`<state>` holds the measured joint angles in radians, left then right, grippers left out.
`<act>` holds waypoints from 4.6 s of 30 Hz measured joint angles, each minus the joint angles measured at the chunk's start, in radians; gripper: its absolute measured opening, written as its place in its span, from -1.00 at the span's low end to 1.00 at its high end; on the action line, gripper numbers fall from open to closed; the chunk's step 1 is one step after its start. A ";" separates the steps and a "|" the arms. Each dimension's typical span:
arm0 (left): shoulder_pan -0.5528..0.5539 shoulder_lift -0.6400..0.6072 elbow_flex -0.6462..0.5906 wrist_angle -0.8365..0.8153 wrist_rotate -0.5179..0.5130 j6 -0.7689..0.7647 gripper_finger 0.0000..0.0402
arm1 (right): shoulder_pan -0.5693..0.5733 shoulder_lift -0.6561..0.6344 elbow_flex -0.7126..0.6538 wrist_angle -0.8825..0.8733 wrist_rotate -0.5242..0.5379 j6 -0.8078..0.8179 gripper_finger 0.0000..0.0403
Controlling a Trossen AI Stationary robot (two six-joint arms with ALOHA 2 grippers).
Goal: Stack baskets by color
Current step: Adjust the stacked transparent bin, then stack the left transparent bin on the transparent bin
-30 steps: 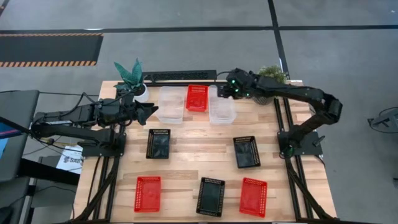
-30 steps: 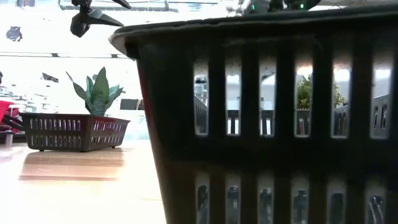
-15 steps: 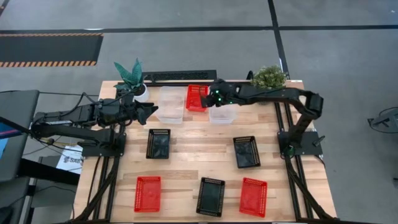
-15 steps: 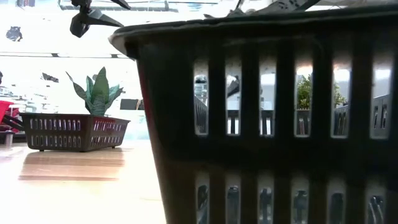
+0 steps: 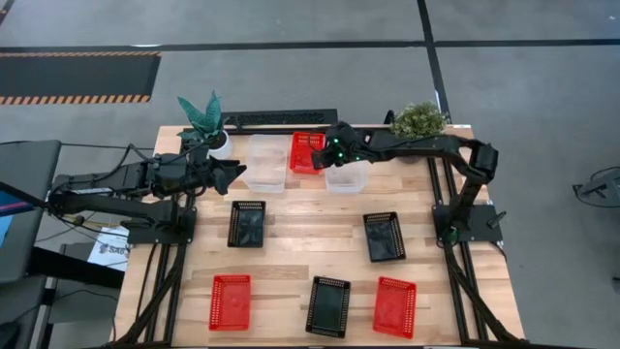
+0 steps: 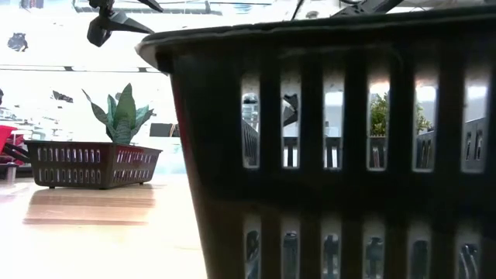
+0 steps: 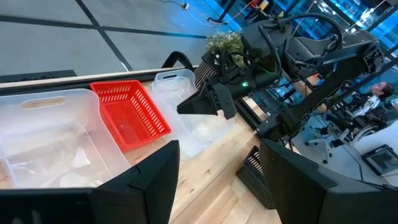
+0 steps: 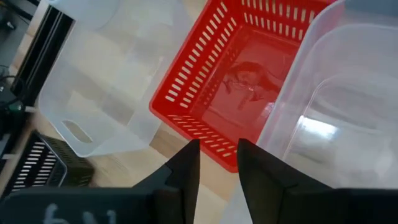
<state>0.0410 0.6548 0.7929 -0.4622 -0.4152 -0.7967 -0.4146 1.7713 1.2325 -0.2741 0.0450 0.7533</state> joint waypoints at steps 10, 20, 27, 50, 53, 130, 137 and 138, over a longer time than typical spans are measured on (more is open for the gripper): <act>0.000 0.000 0.000 0.000 0.000 0.000 0.04 | -0.093 -0.043 -0.004 -0.012 0.004 -0.079 -0.41; 0.000 0.000 0.000 0.000 0.001 0.000 0.04 | -0.055 -0.225 -0.001 -0.011 -0.154 -0.146 -0.41; 0.000 0.000 0.000 0.000 0.001 0.005 0.04 | 0.125 -0.245 -0.002 -0.403 -0.113 -0.256 -0.44; 0.000 0.000 0.000 0.004 -0.013 -0.014 0.04 | 0.138 -0.165 -0.010 -0.679 0.138 -0.389 -0.45; 0.000 0.000 0.000 0.004 -0.013 -0.014 0.04 | 0.116 -0.167 -0.011 -0.695 0.163 -0.391 -0.45; 0.000 -0.001 0.000 -0.108 0.016 -0.069 0.04 | 0.272 0.475 0.801 -0.378 0.075 -1.053 -0.98; -0.001 -0.006 0.000 -0.089 0.018 -0.081 0.04 | 0.176 0.324 0.808 -0.598 0.171 -1.097 -0.99; -0.001 -0.007 0.000 -0.081 0.018 -0.081 0.04 | 0.155 0.303 0.808 -0.655 0.171 -1.097 -0.99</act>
<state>0.0399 0.6480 0.7929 -0.5427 -0.3977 -0.8780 -0.2595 2.0740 2.0407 -0.9290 0.2161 -0.3435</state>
